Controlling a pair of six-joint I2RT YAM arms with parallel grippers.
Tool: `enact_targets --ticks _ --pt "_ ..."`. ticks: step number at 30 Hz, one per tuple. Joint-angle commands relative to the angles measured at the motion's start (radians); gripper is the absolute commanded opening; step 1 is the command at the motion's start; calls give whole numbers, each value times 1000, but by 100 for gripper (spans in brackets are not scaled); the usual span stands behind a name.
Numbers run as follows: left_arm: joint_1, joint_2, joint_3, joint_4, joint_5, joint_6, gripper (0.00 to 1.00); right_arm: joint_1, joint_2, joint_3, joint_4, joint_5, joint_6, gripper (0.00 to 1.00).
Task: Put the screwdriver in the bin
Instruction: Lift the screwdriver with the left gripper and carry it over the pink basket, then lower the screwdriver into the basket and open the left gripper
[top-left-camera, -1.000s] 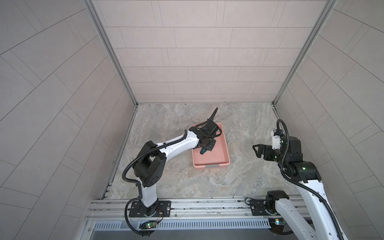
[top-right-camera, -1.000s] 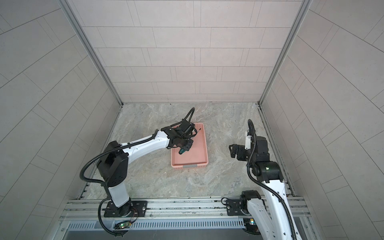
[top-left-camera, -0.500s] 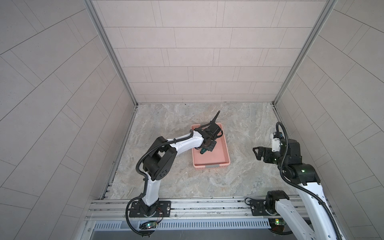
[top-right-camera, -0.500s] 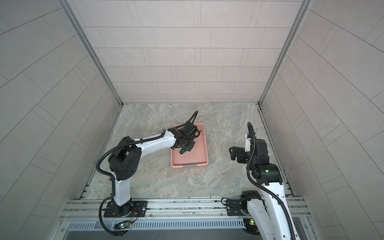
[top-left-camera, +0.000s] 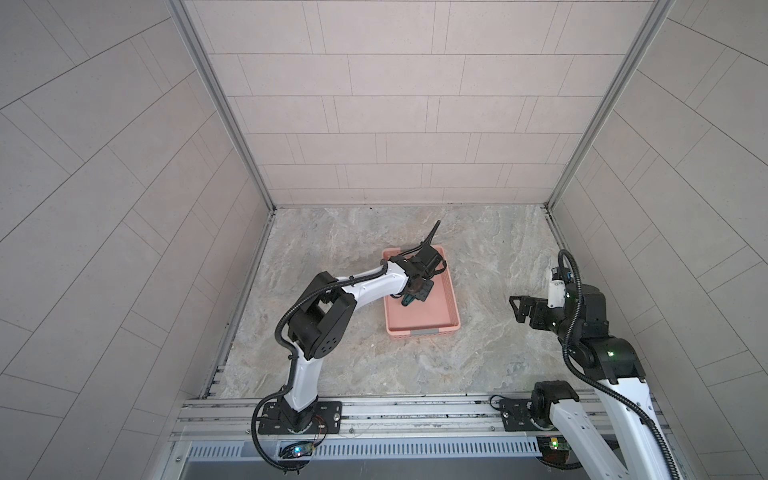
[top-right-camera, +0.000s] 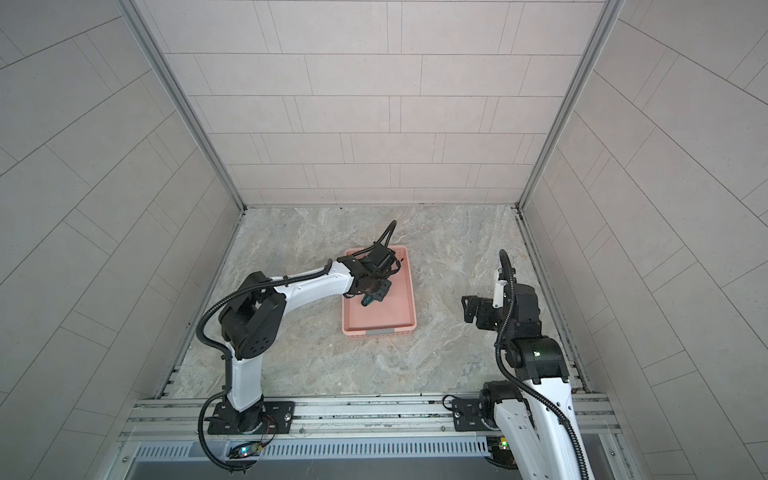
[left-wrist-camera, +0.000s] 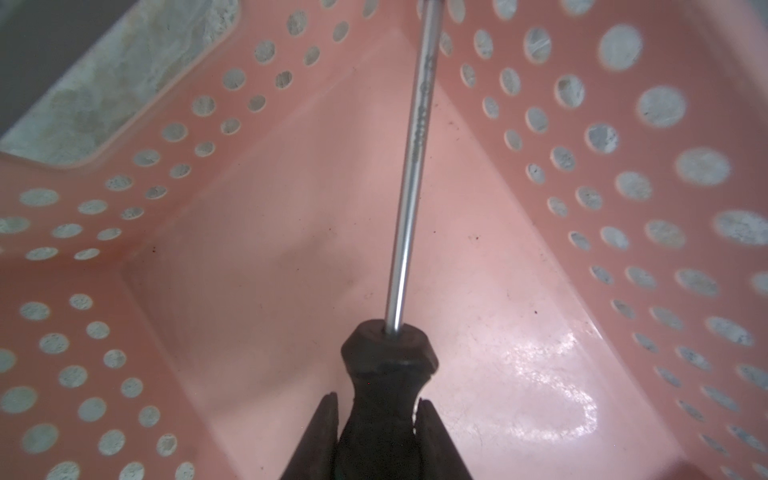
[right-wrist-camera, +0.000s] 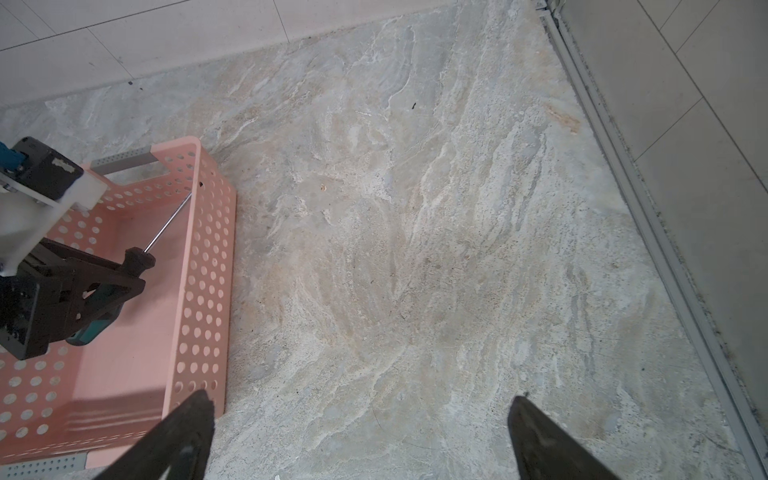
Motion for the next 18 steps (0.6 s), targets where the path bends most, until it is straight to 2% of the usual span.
enact_targets --ticks 1,7,18 --pt "17 -14 -8 18 -23 2 17 0 -10 -9 -7 21 9 100" --pt "31 -19 -22 12 -21 1 18 -1 -13 -10 -8 30 12 100" --pt "50 -1 -6 -8 -9 16 26 -1 -28 -16 -3 50 13 100"
